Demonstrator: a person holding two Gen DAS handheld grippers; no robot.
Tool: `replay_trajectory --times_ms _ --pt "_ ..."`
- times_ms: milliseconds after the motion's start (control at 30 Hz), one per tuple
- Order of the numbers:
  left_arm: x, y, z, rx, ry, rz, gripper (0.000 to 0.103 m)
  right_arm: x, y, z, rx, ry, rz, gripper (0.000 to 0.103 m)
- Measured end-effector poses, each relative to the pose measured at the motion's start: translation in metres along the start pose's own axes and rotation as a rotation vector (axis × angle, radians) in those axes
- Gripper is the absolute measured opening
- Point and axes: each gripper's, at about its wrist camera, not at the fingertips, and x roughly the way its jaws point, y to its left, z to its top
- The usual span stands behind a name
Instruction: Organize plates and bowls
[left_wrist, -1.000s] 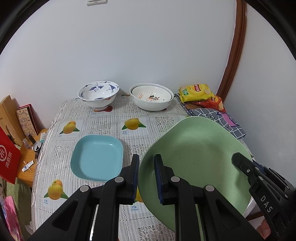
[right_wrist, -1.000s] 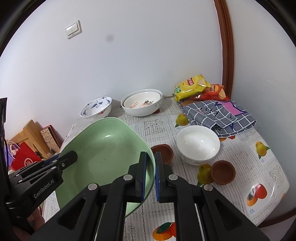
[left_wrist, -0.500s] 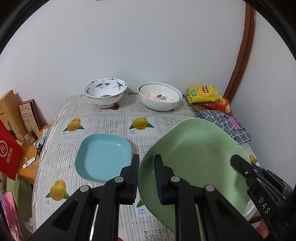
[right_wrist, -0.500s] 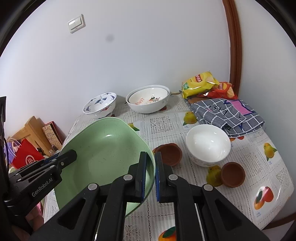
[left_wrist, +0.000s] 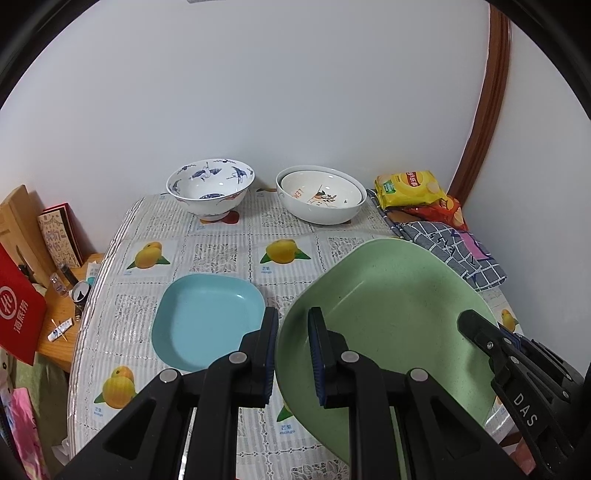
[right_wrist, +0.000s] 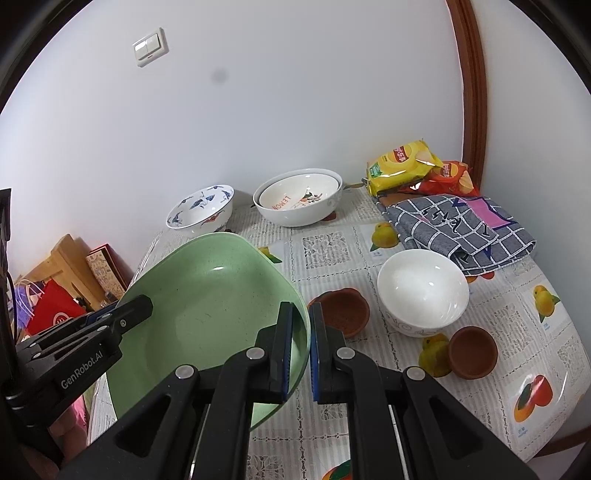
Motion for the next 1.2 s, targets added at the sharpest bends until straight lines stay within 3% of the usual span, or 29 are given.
replay_trajectory --times_ms 733,1200 --pt "0.013 0.021 0.007 -0.027 0.008 0.0 0.016 0.02 0.017 0.01 -0.021 -0.002 0.013 0.009" --pt "0.023 0.014 0.012 -0.02 0.013 -0.027 0.016 0.025 0.008 0.012 -0.014 0.0 -0.005 0.009"
